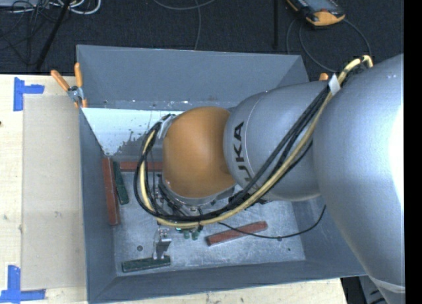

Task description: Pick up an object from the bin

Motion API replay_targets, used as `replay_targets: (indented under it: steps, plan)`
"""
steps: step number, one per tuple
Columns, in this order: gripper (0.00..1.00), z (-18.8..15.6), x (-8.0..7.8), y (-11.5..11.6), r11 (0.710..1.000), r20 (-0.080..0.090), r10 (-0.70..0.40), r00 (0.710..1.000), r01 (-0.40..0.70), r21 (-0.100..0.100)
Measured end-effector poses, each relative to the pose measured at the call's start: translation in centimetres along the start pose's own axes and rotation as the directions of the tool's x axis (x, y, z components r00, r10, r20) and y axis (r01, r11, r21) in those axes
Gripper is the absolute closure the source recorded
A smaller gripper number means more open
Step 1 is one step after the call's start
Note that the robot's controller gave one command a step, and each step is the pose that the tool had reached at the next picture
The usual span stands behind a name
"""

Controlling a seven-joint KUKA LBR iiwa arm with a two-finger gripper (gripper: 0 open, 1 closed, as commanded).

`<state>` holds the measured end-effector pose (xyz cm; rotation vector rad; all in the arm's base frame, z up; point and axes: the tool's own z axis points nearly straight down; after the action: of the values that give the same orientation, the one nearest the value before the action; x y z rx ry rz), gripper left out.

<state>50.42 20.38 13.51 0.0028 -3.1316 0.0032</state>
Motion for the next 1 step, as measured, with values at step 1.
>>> replay_targets:
  steps: [1]
  plan:
    - [0.0,-0.37,-0.23,-0.09,1.0,0.007,0.004,1.0,-0.004,-0.002]
